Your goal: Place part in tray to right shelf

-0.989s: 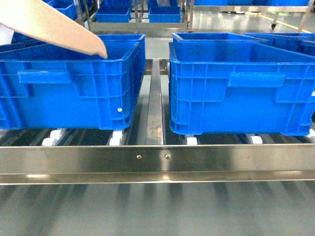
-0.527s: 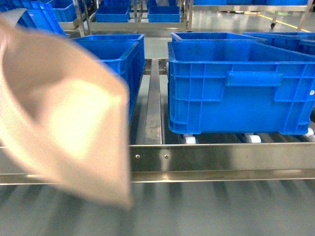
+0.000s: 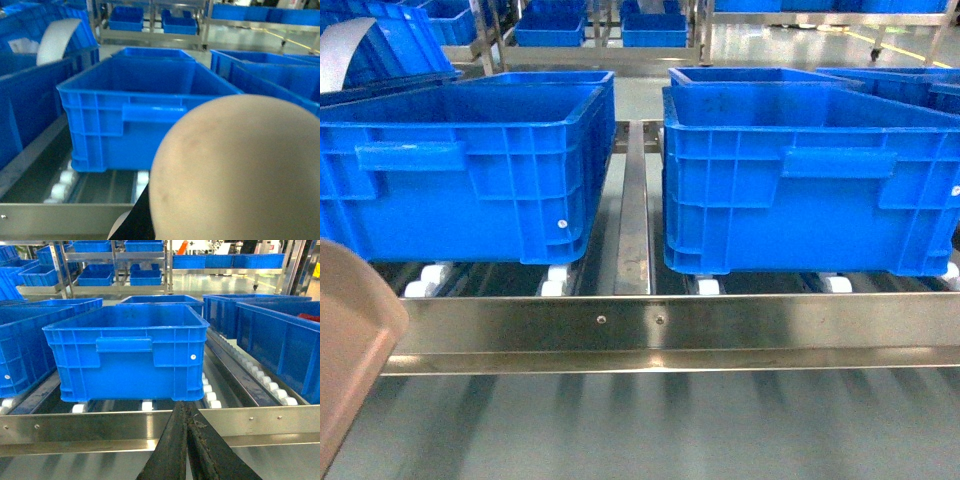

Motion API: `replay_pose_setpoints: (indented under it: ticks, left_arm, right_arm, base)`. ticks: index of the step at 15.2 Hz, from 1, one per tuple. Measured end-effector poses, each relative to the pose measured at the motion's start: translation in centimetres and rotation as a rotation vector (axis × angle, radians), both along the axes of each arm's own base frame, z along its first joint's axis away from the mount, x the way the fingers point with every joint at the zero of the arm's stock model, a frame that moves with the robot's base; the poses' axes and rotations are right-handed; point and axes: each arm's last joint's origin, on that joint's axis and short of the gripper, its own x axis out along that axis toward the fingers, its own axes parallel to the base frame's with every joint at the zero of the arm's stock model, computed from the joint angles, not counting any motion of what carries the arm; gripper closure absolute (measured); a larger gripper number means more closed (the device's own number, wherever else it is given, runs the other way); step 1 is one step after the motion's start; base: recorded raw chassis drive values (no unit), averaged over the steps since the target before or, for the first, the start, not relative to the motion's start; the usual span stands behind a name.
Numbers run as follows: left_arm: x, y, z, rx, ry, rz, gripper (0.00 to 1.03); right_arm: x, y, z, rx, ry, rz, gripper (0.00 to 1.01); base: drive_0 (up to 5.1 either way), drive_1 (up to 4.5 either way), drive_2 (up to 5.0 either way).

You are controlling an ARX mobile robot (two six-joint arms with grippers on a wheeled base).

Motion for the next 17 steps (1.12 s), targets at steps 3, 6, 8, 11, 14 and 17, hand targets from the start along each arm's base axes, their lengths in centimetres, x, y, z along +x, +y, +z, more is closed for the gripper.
replay_pose_setpoints:
  ticks: [3,6,8,11,14,17]
  left_arm:
    - [-1.6,0.8,-0.6,0.0,-0.022,0.013,0.89]
    - [-2.9,0.8,-1.9,0.0,0.002,0.008,0.89]
    - [-3.6,0.8,-2.0,0.001,-0.01,0.01,0.89]
    - [-4.3,0.8,-2.6,0.001,-0.033,0.008,0.89]
    - [-5.0,0.8,-2.4,0.0,-0.038,0.008,0.89]
    - [-5.5,0.8,-2.4,0.0,-0.036,0.009,0.89]
  right_arm:
    - [-0.4,0.0,0.0,0.0,0.002,0.001,0.99]
    - [-0.7,0.0,-0.2,0.0,0.012,0.001,0.99]
    - [-1.8,0.0,-0.2,0.001,-0.005,0.001,0.99]
    - [-1.8,0.0,-0.3,0.001,0.008,0.0,0.99]
    - [-1.8,0.0,-0.4,0.001,0.011,0.001,0.99]
    - [-1.8,0.0,-0.4,0.001,0.012,0.001,0.99]
  base:
    - [0.0,0.0,0.0]
    - [0.0,0.0,0.0]
    - [0.0,0.0,0.0]
    - [0.0,0.0,0.0]
    - [0.0,0.0,0.0]
    - [0.0,0.0,0.0]
